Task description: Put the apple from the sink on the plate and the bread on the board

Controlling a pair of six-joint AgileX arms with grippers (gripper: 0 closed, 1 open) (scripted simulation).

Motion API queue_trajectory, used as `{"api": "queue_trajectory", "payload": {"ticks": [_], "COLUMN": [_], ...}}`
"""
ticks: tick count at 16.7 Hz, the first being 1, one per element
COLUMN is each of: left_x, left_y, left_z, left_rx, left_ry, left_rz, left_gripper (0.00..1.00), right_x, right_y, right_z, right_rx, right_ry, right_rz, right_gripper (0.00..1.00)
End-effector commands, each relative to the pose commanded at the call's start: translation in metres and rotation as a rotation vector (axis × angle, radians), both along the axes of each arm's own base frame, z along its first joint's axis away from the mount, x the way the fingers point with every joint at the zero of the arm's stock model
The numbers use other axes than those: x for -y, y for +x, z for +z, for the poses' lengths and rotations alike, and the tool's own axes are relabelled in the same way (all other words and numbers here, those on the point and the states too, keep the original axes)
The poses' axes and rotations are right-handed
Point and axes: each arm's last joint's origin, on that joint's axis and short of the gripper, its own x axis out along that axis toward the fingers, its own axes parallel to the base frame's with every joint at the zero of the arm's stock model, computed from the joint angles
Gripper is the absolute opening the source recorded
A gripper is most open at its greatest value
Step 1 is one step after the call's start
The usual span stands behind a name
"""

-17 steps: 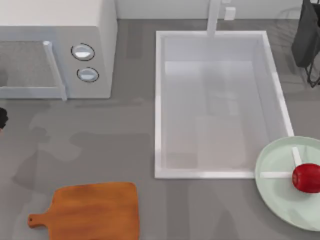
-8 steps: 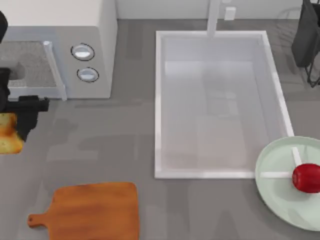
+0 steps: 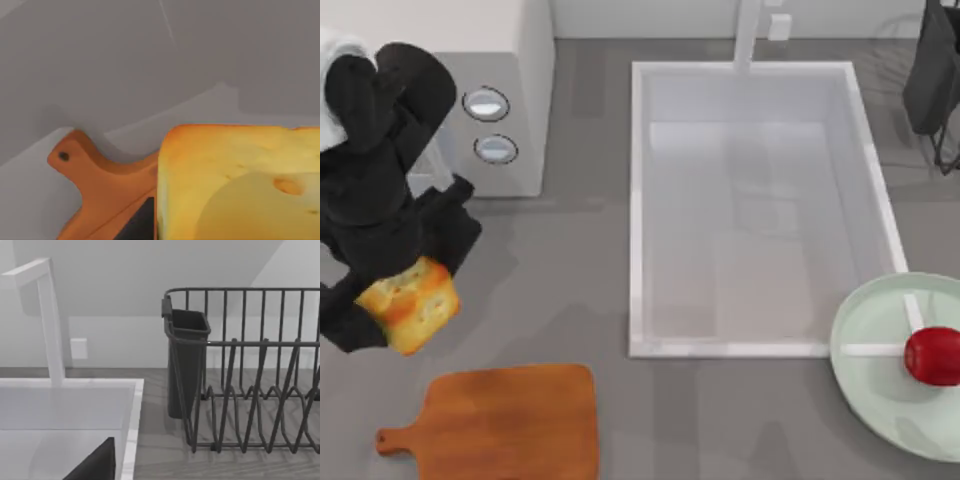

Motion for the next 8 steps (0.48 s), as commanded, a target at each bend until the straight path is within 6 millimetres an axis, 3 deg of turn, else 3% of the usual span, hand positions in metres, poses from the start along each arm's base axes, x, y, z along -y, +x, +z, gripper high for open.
{"api": "queue_trajectory", "payload": {"ticks": [4,8], "left_x": [0.028,0.046], "left_y": [-0.027,-0.052], "left_z": [-0.007,-0.014], "left_rx": [0.012,0.011], "left_ry": [-0.010,-0.017], "left_rz": [0.337,0.541], "left_gripper": [0.00,0.00], "right_x": [0.000,0.000], "right_y": [0.000,0.000], "right_z": [0.000,0.000], "right_rx": [0.000,0.000], "right_ry": [0.000,0.000], "right_rz": [0.000,0.000], "right_gripper": [1.00,1.00]}}
